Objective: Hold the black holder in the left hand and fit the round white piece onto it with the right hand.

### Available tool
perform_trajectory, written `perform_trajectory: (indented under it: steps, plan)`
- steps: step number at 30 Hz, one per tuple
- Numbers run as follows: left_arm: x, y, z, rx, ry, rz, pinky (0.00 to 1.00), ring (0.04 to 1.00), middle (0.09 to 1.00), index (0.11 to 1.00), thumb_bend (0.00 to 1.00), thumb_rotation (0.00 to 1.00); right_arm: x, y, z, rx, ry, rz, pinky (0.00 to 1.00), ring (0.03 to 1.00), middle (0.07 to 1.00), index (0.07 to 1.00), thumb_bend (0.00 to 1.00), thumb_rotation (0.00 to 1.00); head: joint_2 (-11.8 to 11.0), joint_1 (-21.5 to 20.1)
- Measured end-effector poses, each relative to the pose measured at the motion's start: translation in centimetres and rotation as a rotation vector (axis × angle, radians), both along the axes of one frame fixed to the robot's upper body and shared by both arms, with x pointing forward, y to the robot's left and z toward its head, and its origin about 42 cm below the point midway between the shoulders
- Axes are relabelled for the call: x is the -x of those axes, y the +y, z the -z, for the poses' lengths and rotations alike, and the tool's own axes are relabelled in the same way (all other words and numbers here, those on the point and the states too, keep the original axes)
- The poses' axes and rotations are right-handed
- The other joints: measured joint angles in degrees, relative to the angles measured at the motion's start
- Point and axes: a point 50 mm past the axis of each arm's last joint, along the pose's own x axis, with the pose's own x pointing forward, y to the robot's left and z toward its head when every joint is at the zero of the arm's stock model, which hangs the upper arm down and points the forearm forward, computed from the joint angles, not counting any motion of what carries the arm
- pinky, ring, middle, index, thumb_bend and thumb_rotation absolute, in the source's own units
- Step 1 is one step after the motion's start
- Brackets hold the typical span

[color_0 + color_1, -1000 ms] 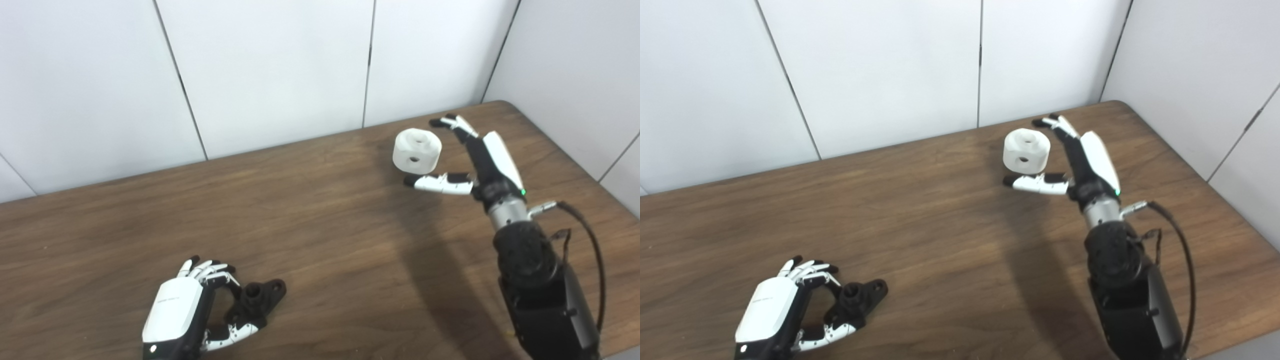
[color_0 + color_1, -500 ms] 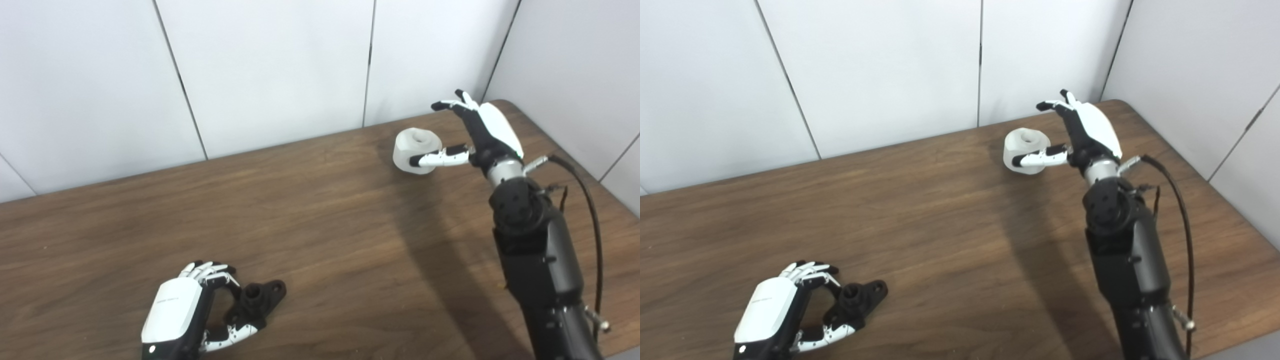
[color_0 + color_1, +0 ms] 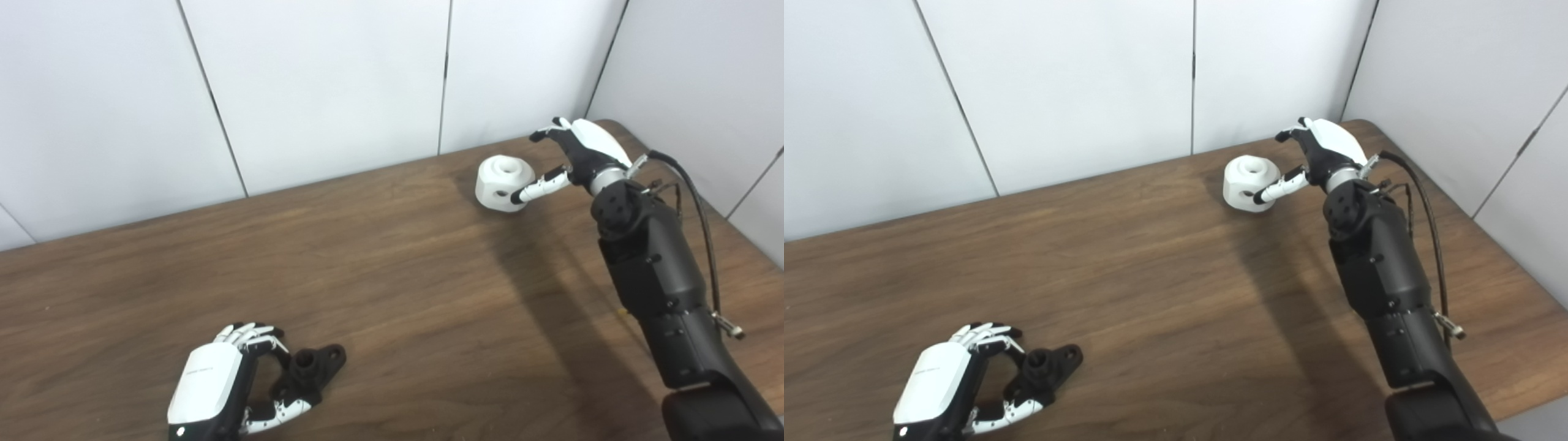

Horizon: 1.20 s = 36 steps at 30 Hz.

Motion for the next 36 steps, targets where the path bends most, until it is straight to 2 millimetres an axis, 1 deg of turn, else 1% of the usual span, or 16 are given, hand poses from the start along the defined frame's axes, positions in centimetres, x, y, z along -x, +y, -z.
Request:
perform_trajectory:
  steps: [5, 15, 22, 25, 32, 36]
  plan:
    - [0.0, 0.0, 0.0, 0.000, 0.000, 0.000, 0.91, 0.842, 0.755, 0.486, 0.52, 0.04, -0.6, -0.1, 0.1, -0.006, 0.019, 0.002, 1.00, 1.000, 1.000, 0.843, 0.99, 0.28, 0.0, 0.3]
    - [0.0, 0.0, 0.0, 0.001, -0.001, -0.001, 0.91, 0.840, 0.751, 0.486, 0.52, 0.04, -1.1, 0.7, 1.8, -0.009, 0.050, -0.001, 1.00, 1.000, 1.000, 0.842, 0.98, 0.33, 0.0, 0.4]
    - [0.0, 0.0, 0.0, 0.001, -0.002, -0.002, 0.91, 0.842, 0.755, 0.486, 0.52, 0.04, -1.4, 1.4, 2.3, -0.016, 0.038, -0.012, 1.00, 1.000, 1.000, 0.802, 0.95, 0.31, -0.1, 0.3]
    - [0.0, 0.0, 0.0, 0.001, -0.001, -0.002, 0.91, 0.841, 0.755, 0.486, 0.52, 0.04, -1.5, 1.4, 2.7, -0.026, 0.022, -0.007, 1.00, 1.000, 1.000, 0.777, 0.93, 0.29, -0.1, 0.3]
    - [0.0, 0.0, 0.0, 0.000, -0.002, 0.000, 0.90, 0.834, 0.751, 0.486, 0.52, 0.04, -1.5, 1.6, 2.8, -0.039, -0.012, -0.008, 1.00, 1.000, 0.994, 0.754, 0.92, 0.29, -0.1, 0.4]
    - [0.0, -0.1, 0.0, -0.001, -0.003, 0.001, 0.91, 0.839, 0.755, 0.486, 0.52, 0.04, -1.4, 1.1, 2.7, -0.027, -0.014, -0.005, 1.00, 1.000, 0.987, 0.746, 0.91, 0.29, -0.1, 0.3]
